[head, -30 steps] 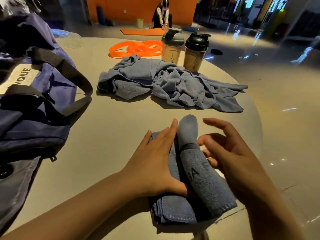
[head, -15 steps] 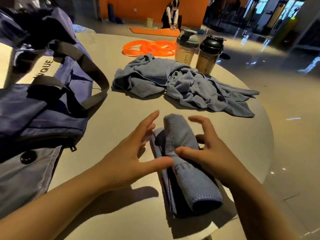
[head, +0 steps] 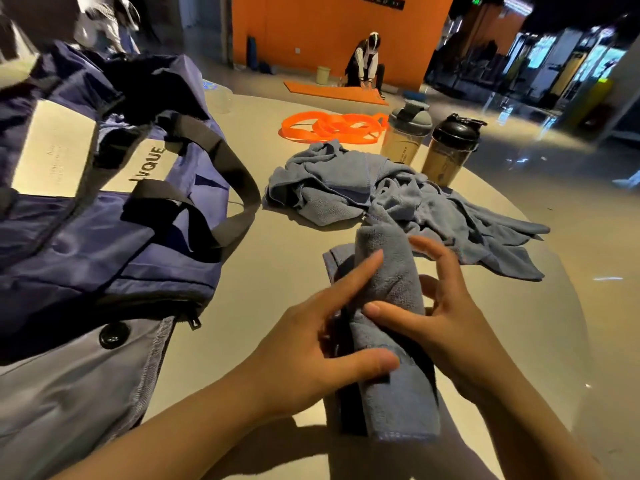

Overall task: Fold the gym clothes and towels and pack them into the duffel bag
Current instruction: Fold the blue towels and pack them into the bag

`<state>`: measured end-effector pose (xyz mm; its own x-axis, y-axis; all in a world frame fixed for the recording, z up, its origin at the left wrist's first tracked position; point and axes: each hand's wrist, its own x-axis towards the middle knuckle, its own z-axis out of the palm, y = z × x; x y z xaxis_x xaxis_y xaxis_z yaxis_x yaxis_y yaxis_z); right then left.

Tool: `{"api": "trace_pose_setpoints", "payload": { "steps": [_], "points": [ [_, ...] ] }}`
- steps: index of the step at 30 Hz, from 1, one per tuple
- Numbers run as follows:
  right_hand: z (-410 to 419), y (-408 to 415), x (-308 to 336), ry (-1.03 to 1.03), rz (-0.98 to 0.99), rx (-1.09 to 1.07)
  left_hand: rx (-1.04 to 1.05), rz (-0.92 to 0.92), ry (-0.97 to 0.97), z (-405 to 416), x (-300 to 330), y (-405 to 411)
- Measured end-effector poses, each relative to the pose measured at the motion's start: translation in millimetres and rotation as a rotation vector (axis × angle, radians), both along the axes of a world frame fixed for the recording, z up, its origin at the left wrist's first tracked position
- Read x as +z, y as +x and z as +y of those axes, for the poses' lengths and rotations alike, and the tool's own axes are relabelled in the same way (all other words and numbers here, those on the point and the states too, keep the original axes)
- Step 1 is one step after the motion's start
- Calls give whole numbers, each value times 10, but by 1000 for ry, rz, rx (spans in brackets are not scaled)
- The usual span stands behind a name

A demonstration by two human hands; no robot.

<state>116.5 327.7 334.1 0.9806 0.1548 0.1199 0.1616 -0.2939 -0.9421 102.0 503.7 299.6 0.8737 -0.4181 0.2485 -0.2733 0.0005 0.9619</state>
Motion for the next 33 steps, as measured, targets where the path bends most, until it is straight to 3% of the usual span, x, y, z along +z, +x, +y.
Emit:
{"api": "trace_pose_setpoints", "payload": {
  "steps": [4,7,10,15,21,25,33],
  "points": [
    [128,38,131,38,-41,30,28,65,-15,110,89,71],
    [303,61,284,130,-24,95,186,69,-93,305,243,77],
    [585,113,427,82,-57,245,293,51,-75,721,459,-38],
    [1325,384,494,-240,-150,404,604,-44,164,1712,838,-185],
    [2306,807,108,-470,-338,260,716,45,571,2600,862,108],
    [2514,910,-122,-581,-277,194,742,41,778,2787,587,278],
    [2452,977,-278,-374,-193,234,781,10,578,2808,180,206]
  ]
}}
